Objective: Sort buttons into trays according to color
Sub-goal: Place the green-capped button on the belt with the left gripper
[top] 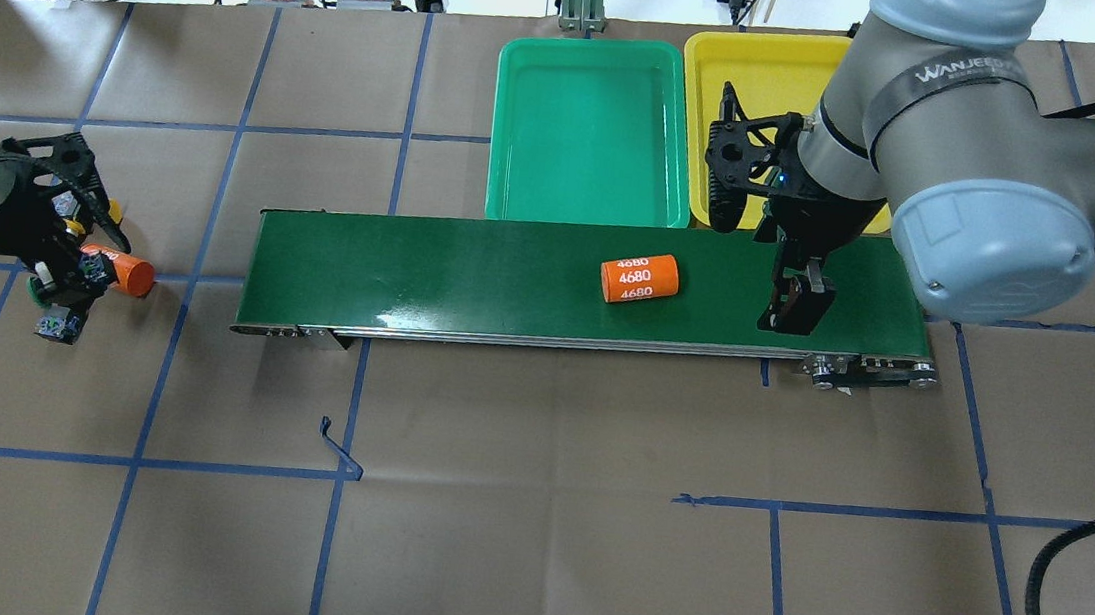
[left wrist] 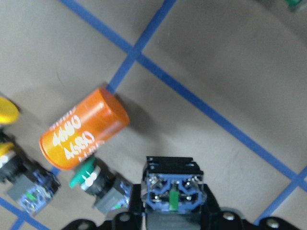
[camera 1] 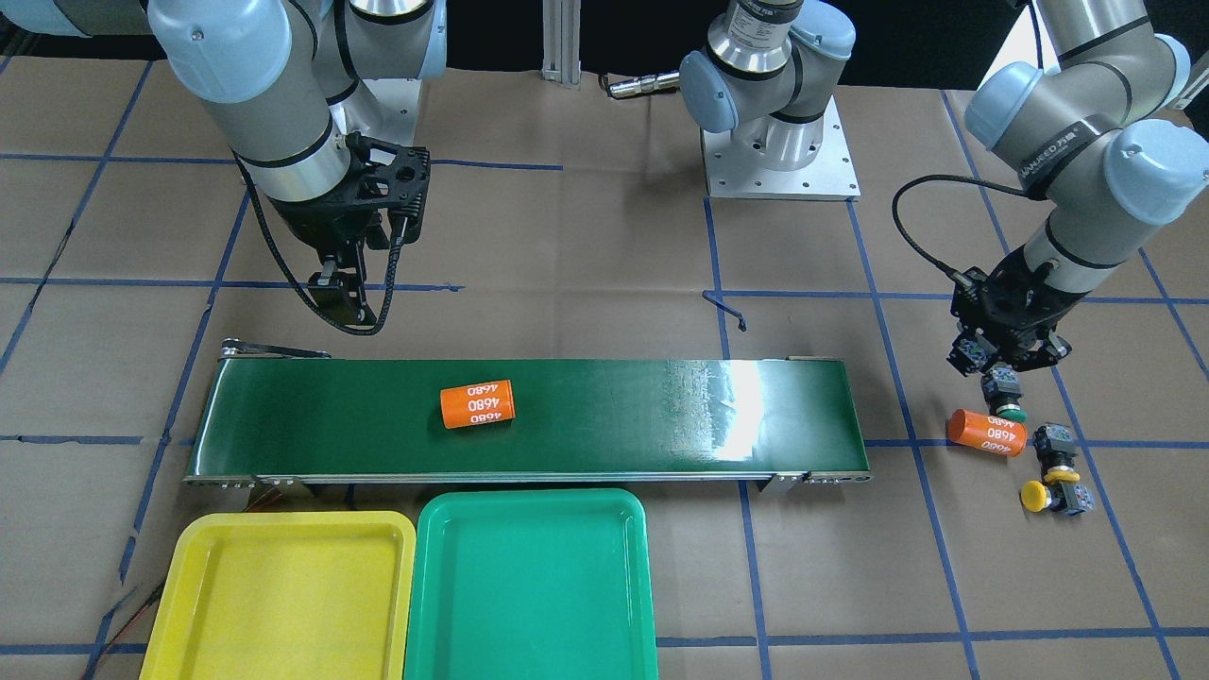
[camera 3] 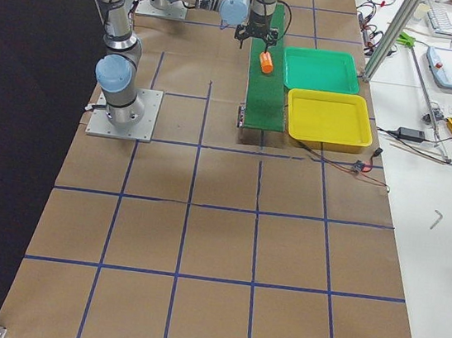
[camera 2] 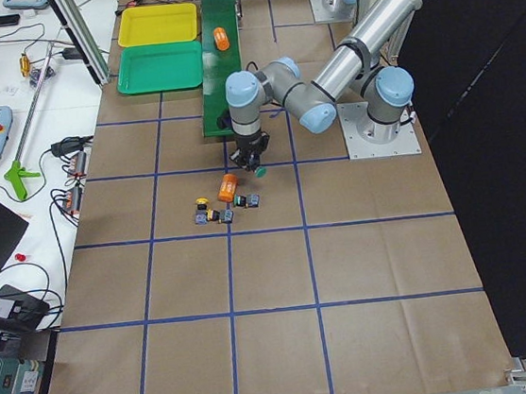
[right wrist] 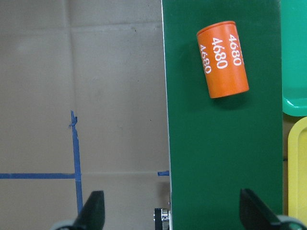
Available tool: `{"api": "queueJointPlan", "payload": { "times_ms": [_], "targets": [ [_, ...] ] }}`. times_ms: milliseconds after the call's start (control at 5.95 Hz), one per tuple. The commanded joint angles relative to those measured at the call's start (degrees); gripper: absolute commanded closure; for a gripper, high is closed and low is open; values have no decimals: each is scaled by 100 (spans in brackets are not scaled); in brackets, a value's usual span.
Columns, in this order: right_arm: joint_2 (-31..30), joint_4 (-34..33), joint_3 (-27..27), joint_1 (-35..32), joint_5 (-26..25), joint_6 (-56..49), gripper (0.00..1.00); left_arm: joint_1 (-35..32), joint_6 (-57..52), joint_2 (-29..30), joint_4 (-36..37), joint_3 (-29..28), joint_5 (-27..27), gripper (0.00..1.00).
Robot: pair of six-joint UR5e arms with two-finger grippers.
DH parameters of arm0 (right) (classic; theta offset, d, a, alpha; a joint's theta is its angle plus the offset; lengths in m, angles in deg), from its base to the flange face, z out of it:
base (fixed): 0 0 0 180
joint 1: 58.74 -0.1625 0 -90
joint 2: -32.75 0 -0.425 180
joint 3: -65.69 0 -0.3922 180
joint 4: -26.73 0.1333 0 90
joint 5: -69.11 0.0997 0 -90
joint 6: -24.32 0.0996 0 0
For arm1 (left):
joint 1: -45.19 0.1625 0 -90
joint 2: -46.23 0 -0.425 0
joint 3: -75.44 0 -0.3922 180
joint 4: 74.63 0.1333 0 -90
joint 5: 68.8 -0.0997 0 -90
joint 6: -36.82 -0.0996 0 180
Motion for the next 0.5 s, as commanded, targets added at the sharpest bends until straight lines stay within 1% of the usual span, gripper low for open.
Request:
{"api": "queueJointPlan", "payload": {
  "times_ms": [0, 168, 336],
  "targets": [
    [-36, 1, -20, -1, -14, -54, 0, -1263, -154, 286, -934, -991, 52, 100],
    [-36, -42, -11, -1, 12, -1, 0, -1756, -494, 680, -859, -1091, 261, 100],
    [-19, -34, -20, -1, 3, 25, 0, -2083, -463, 962, -780, -1075, 463, 100]
  ]
}}
